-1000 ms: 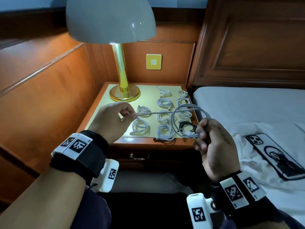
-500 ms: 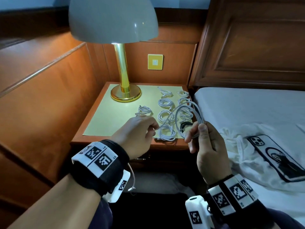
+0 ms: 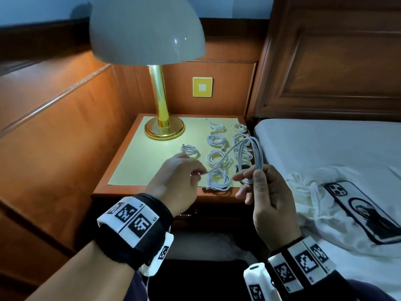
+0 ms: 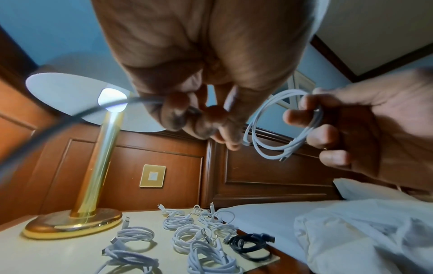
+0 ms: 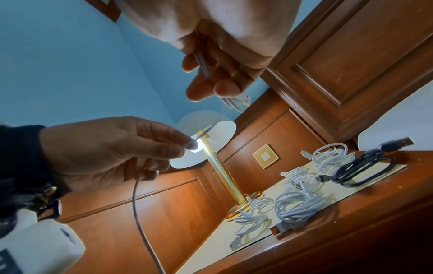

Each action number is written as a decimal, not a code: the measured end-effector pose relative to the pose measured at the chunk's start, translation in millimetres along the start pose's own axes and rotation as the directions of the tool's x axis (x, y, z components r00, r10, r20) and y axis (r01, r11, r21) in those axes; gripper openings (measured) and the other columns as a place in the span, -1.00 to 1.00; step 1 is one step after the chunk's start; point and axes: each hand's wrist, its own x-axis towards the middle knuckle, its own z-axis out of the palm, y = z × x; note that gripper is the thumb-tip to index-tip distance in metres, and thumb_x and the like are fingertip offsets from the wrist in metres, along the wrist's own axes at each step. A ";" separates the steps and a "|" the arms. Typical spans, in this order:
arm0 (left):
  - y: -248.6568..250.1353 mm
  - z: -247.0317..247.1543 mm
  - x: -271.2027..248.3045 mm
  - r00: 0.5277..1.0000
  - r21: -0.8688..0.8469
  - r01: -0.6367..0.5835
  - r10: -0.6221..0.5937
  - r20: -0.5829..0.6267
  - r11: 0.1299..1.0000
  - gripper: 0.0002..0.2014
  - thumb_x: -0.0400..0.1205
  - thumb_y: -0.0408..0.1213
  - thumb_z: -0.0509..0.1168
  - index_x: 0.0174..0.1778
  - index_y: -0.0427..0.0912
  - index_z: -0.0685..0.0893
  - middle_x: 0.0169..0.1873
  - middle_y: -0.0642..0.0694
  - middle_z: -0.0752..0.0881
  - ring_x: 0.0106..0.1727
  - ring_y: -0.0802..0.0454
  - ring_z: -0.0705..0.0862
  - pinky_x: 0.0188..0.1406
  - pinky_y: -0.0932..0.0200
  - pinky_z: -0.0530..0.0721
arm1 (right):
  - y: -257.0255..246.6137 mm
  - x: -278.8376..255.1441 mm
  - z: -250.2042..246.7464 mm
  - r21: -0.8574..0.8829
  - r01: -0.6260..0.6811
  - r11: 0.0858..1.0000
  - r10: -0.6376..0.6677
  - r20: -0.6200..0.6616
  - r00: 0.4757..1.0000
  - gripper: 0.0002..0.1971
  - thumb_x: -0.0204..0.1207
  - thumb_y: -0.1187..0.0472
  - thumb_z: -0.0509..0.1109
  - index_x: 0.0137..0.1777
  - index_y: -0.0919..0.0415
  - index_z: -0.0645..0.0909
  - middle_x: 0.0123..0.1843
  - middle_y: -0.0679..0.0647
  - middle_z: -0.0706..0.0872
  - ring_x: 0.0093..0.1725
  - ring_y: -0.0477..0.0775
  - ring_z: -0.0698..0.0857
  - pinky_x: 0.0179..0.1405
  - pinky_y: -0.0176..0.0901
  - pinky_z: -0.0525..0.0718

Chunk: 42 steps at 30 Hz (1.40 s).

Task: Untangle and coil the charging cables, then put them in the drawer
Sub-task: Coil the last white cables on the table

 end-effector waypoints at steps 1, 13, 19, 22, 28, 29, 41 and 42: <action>1.8 0.2 -0.7 0.998 0.010 -0.030 0.029 0.058 1.000 -0.75 0.69 -0.41 0.32 0.13 -0.02 0.84 0.03 0.05 0.69 0.01 0.12 0.67 0.02 0.46 0.59 | 1.7 0.5 -0.9 -0.036 0.012 0.999 -0.012 -0.006 1.000 -0.75 0.74 0.02 0.11 -0.10 -0.09 0.58 -0.05 0.01 0.83 -0.34 0.07 0.73 -0.16 -0.04 0.64; 18.9 -4.5 -7.4 0.973 -0.258 -0.151 0.190 0.132 0.954 -0.82 0.49 -0.15 0.60 -0.16 -0.04 0.72 -0.28 0.15 0.76 -0.20 0.29 0.70 -0.17 0.40 0.64 | 16.8 -2.3 7.8 -0.303 -0.031 0.953 0.064 0.102 0.993 -0.74 0.75 0.05 0.11 -0.14 -0.03 0.55 -0.30 -0.23 0.75 -0.43 -0.15 0.69 -0.33 -0.30 0.58; 7.0 -9.3 -5.0 0.981 -0.176 -0.105 0.131 0.144 0.979 -0.87 0.54 -0.09 0.55 -0.19 0.01 0.75 -0.31 0.16 0.73 -0.27 0.27 0.63 -0.29 0.47 0.49 | 17.7 2.2 7.2 -0.120 -0.189 0.975 0.196 0.046 0.980 -0.72 0.80 0.16 0.12 -0.16 0.12 0.53 -0.40 -0.05 0.67 -0.41 -0.01 0.70 -0.22 -0.03 0.67; -1.8 -14.0 -3.6 0.983 -0.227 -0.073 0.108 0.147 0.971 -0.94 0.61 -0.23 0.49 -0.12 0.05 0.83 -0.18 0.18 0.81 -0.13 0.20 0.71 -0.10 0.28 0.63 | 20.5 1.7 5.3 -0.075 -0.258 0.963 0.265 0.098 0.959 -0.71 0.81 0.14 0.12 -0.13 0.14 0.55 -0.36 0.09 0.74 -0.47 -0.11 0.65 -0.32 -0.12 0.52; 4.8 -4.2 0.4 0.985 -0.143 -0.148 0.158 0.068 0.979 -0.88 0.53 -0.07 0.56 -0.13 0.00 0.82 -0.27 0.17 0.75 -0.20 0.29 0.66 -0.26 0.49 0.49 | 16.3 -2.2 13.0 -0.128 -0.269 0.954 0.296 0.304 0.906 -0.67 0.73 0.02 0.16 -0.23 0.08 0.58 -0.46 -0.01 0.61 -0.42 -0.06 0.54 -0.29 -0.12 0.49; 3.4 -4.5 1.4 0.992 -0.142 -0.118 0.122 0.023 0.983 -0.80 0.48 -0.02 0.59 -0.14 -0.02 0.78 -0.31 0.16 0.71 -0.25 0.30 0.63 -0.31 0.51 0.47 | 14.9 -2.3 13.8 -0.082 -0.308 0.948 0.318 0.306 0.897 -0.66 0.68 -0.01 0.15 -0.25 0.09 0.59 -0.47 -0.02 0.53 -0.43 -0.02 0.48 -0.34 -0.15 0.46; -5.5 -9.5 6.1 0.998 -0.345 0.039 -0.019 0.062 0.938 -0.92 0.66 -0.32 0.42 -0.04 -0.07 0.82 -0.20 0.08 0.79 -0.24 0.15 0.72 -0.21 0.38 0.67 | -0.4 9.9 -4.1 0.421 -0.721 0.550 0.551 0.465 0.692 -0.58 0.55 -0.15 0.36 -0.44 0.01 0.36 -0.52 -0.06 0.11 -0.49 0.00 0.03 -0.47 -0.08 -0.02; -5.1 -10.4 6.1 0.999 -0.356 0.044 -0.033 0.038 0.934 -0.95 0.64 -0.30 0.45 -0.07 -0.07 0.82 -0.23 0.09 0.80 -0.25 0.17 0.74 -0.20 0.40 0.66 | -1.6 10.9 -5.4 0.448 -0.726 0.522 0.553 0.469 0.688 -0.58 0.55 -0.15 0.34 -0.44 0.01 0.34 -0.54 -0.08 0.12 -0.49 0.00 0.02 -0.48 -0.10 -0.02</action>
